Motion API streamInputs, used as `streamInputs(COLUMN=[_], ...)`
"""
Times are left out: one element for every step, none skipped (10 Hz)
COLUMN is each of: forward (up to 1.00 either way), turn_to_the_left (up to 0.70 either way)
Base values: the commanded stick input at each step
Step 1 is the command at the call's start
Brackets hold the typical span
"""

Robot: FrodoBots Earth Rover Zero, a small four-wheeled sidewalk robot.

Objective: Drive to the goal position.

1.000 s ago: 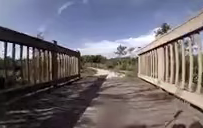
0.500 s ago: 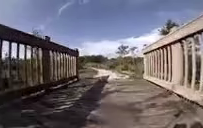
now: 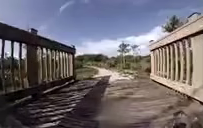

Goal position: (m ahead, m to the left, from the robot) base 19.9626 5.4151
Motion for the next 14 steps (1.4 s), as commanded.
streamInputs(forward=[0.85, 0.85, 0.85, 0.85, 0.85, 0.85, 0.85, 0.85, 0.85, 0.85, 0.85, 0.85, 0.85, 0.85], turn_to_the_left=[0.0, -0.08, -0.25, -0.34, -0.34, -0.34, -0.14, -0.06, -0.17, -0.09, 0.0, 0.0, 0.0, 0.0])
